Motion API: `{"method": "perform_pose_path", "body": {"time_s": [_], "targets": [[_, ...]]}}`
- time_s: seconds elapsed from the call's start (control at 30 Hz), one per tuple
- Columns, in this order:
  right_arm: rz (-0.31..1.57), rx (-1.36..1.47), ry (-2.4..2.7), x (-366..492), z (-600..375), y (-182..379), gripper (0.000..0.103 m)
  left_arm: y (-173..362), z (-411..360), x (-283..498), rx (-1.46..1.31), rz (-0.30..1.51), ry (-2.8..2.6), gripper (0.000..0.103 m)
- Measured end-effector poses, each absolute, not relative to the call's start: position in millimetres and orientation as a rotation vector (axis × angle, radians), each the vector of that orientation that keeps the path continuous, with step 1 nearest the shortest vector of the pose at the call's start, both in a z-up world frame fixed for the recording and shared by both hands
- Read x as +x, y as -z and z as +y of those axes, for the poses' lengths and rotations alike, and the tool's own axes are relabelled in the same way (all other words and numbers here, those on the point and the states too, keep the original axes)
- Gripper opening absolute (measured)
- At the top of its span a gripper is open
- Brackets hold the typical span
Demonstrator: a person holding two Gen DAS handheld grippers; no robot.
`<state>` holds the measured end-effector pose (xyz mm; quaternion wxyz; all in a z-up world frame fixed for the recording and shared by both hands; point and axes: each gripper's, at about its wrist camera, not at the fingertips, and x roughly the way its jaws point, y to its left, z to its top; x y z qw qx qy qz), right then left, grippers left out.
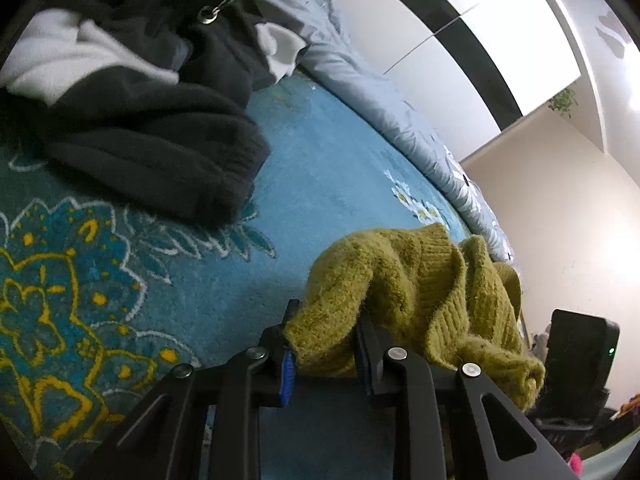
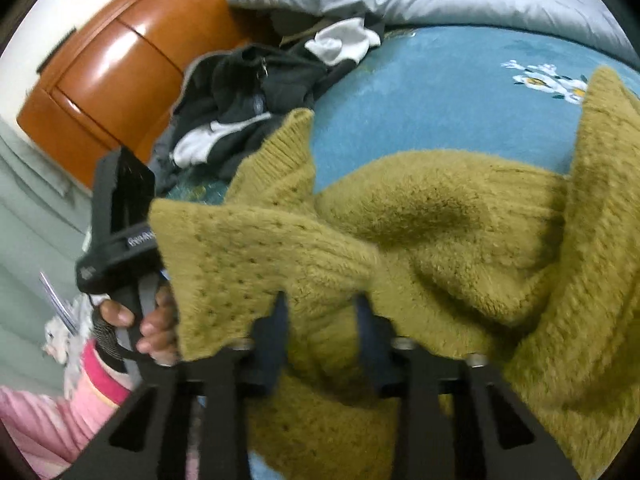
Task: Fold clothes
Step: 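Lift the vest with both tools and lay it flat on the bed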
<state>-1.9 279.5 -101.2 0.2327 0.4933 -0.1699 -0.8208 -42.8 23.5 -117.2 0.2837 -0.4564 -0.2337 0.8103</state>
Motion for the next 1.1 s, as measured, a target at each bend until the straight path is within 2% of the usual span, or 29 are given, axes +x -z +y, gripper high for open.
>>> {"method": "perform_pose_path", "body": {"time_s": [0.17, 0.33, 0.6, 0.77, 0.9, 1.1], "targets": [[-0.567, 1.245, 2.354, 13.2, 306.6, 71.3, 0.011, 91.9, 27.3, -34.5, -1.125, -0.591, -2.195, 0.020], [-0.632, 1.047, 2.649, 27.5, 378.1, -1.0, 0.011, 37.5, 50.0, -45.0, -0.981, -0.497, -2.215, 0.018], [-0.499, 0.617, 3.157, 69.5, 469.3, -172.6, 0.010, -114.4, 115.7, -74.3, -0.637, -0.338, -2.247, 0.017], [-0.380, 0.407, 3.308, 105.9, 484.4, -246.2, 0.010, -207.3, 131.0, -57.6, -0.418, -0.282, -2.276, 0.017], [-0.275, 0.285, 3.339, 145.0, 467.8, -276.4, 0.010, -257.7, 112.6, -11.1, -0.247, -0.211, -2.279, 0.017], [-0.176, 0.132, 3.289, 204.6, 432.9, -285.5, 0.010, -276.4, 53.0, 70.7, -0.089, -0.110, -2.300, 0.017]]}}
